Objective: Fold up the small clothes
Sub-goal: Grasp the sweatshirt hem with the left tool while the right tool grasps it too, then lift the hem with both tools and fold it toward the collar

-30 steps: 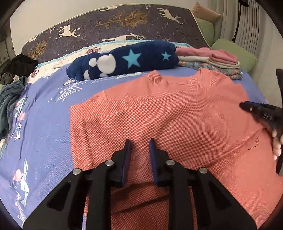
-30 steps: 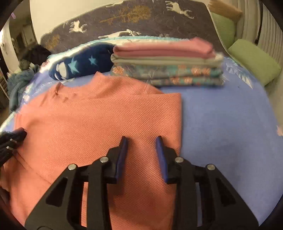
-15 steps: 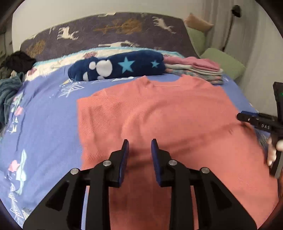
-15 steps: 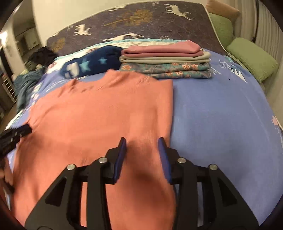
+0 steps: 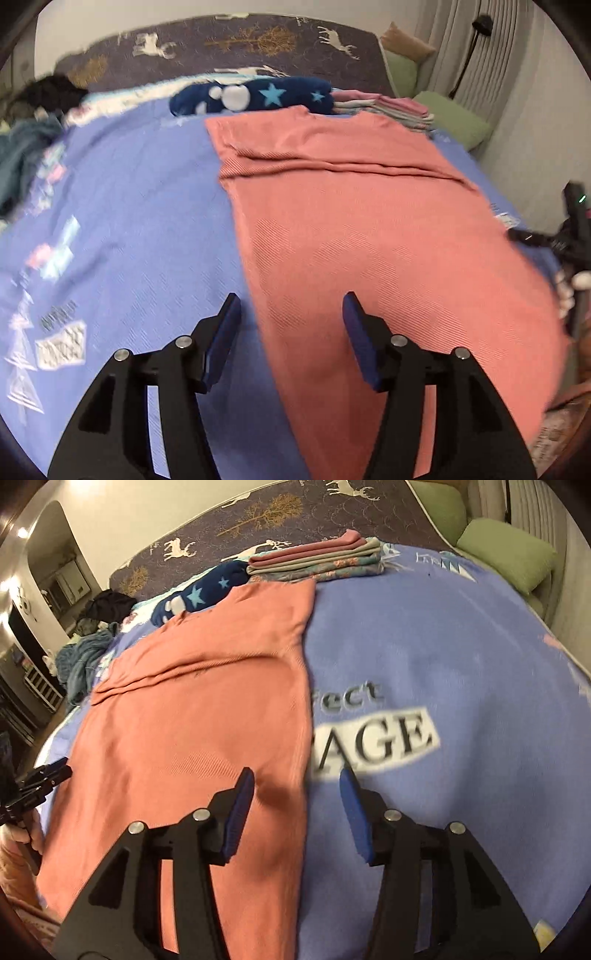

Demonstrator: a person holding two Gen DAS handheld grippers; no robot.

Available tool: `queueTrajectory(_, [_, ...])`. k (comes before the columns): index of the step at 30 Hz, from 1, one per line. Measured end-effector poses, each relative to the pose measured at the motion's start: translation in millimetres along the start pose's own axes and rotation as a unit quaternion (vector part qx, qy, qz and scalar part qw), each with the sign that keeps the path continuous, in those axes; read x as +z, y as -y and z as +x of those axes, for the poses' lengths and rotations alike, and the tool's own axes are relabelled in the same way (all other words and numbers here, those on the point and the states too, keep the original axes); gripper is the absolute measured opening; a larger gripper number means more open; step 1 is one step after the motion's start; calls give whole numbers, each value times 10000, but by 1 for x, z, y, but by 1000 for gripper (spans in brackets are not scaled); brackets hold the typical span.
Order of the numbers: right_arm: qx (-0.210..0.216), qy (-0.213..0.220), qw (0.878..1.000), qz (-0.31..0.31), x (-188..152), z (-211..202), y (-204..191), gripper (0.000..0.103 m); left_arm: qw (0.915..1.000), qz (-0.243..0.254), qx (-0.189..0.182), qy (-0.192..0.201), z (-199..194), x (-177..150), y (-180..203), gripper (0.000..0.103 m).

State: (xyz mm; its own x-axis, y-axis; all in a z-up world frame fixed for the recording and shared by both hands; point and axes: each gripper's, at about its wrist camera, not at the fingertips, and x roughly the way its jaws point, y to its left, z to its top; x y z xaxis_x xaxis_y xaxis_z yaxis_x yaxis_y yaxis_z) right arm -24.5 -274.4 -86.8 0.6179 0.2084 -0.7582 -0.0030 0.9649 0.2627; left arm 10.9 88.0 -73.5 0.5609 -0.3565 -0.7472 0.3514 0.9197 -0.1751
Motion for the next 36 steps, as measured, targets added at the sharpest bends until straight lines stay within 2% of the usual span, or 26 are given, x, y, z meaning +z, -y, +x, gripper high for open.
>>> queueTrajectory(5, [241,-41,9997,81,-26,-22,2,49,9996,49,-279,-91,-11,-21,10,57])
queueTrajectory(10, [472,-55,9987,169,-63,-49,5,49,9967,-56,-801,-134,-31,-50,21,57])
queueTrajectory(14, [673,-41,9974,249,-88,-69,7,49,9944,-79,-1046,-144,-50,-74,30,57])
queueTrajectory(20, [1040,-86,9930,547,-124,-98,15,49,9870,-138,-1593,-125,-74,-110,43,57])
queueTrajectory(23, [1276,-104,9898,622,-134,-105,18,50,9831,-408,-1783,-32,-72,-114,38,57])
queueTrajectory(24, [1355,-104,9885,669,-135,-105,19,51,9808,-530,-1875,-1,-71,-114,36,52])
queueTrajectory(25, [1427,-107,9869,744,-136,-104,21,51,9777,-677,-1987,17,-68,-113,33,37])
queueTrajectory(26, [1529,-119,9844,864,-136,-103,24,52,9739,-859,-2100,-16,-63,-113,30,28])
queueTrajectory(27, [1607,-123,9825,934,-136,-102,25,52,9715,-988,-2155,-45,-59,-112,27,13])
queueTrajectory(28, [1696,-137,9803,1000,-136,-102,27,52,9697,-1061,-2200,-53,-57,-112,25,8])
queueTrajectory(29, [1791,-160,9781,1051,-136,-101,28,47,9676,-1135,-2257,-17,-56,-111,24,7])
queueTrajectory(30, [1803,-172,9776,1073,-135,-101,29,27,9673,-1141,-2266,39,-58,-110,24,6])
queueTrajectory(31, [1810,-184,9769,1122,-134,-100,30,13,9677,-1105,-2259,167,-65,-106,26,6])
queueTrajectory(32, [1904,-184,9730,1290,-132,-99,32,5,9681,-1047,-2250,341,-75,-101,28,6])
queueTrajectory(34, [2198,25,9643,1477,-125,-105,34,4,9658,-949,-2310,696,-96,-90,32,6])
queueTrajectory(36, [2522,433,9559,1442,-112,-123,29,4,9629,-805,-2338,1082,-122,-78,37,6])
